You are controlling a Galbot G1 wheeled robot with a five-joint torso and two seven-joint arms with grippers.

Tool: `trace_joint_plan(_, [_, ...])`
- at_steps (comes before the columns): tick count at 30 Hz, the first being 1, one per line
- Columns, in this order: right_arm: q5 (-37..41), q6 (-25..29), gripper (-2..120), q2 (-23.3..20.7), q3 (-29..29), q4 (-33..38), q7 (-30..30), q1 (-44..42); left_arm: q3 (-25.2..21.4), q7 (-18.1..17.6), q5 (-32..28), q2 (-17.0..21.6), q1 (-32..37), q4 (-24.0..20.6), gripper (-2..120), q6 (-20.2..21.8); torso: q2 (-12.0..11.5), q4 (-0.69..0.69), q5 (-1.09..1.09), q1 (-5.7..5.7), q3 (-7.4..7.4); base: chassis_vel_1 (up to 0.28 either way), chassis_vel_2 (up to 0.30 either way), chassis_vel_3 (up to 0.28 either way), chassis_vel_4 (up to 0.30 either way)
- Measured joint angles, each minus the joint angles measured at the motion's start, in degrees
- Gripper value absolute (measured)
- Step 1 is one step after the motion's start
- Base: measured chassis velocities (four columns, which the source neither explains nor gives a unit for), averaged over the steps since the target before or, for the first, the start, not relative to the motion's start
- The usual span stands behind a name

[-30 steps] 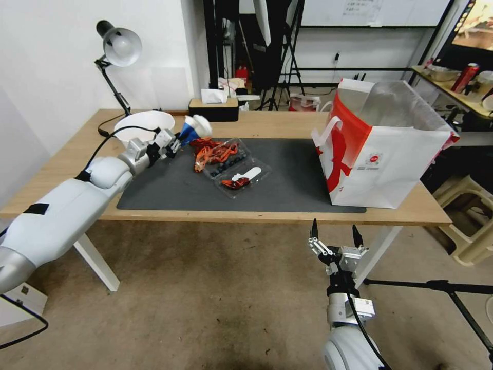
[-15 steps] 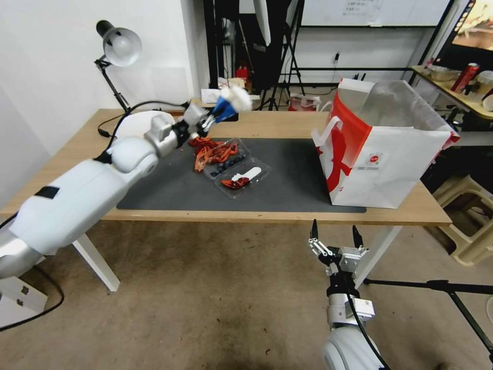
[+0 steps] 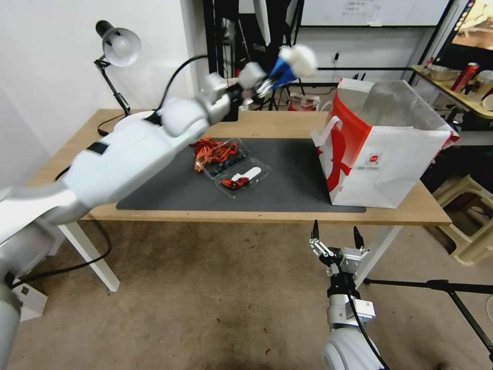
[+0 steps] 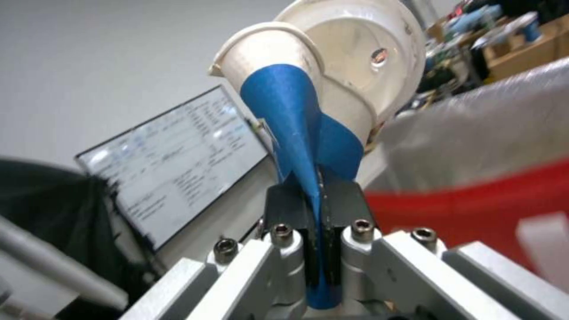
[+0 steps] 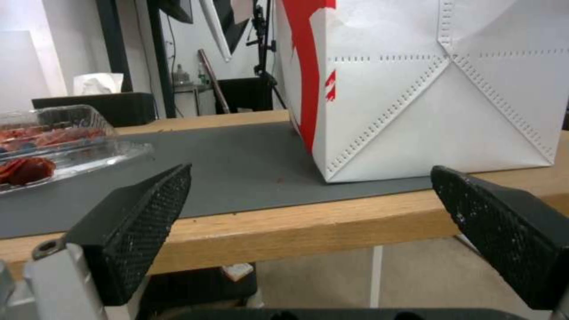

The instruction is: Pick up the trash from the table and place it into the takeout bag.

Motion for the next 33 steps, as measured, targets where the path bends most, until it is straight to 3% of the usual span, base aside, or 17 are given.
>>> trace_joint_plan(6, [-0.33,0.03,100,0.5,-0.11,-0.38,0.0,0.32,3.85,-0.63,-1.06,-7.36,-3.74,2.63,0,0.28,0.0,-0.01,0.0,0.0,0.0,0.0,0.0,0.0,0.0])
trace_joint_plan(20, [-0.35,0.11,100,0.98,0.17,-0.45,0.03,0.35,6.41,-0.53,-0.83,-17.02,-5.13,10.73,0,-0.76,0.0,-0.01,-0.01,0.0,-0.01,0.0,0.0,0.0,0.0])
trace_joint_plan(31, [-0.41,0.09,100,1.17,0.03,-0.5,0.04,0.61,8.15,-1.64,-0.57,-20.0,-3.93,12.39,0,-0.92,0.0,-0.01,-0.02,0.0,0.0,0.0,0.0,0.0,0.0])
trace_joint_plan(33, [-0.43,0.09,100,1.22,0.02,-0.43,0.04,0.56,8.57,-2.26,-0.55,-20.01,-3.61,12.41,5,-0.92,0.0,0.0,-0.02,0.0,0.0,0.0,0.0,0.0,0.0])
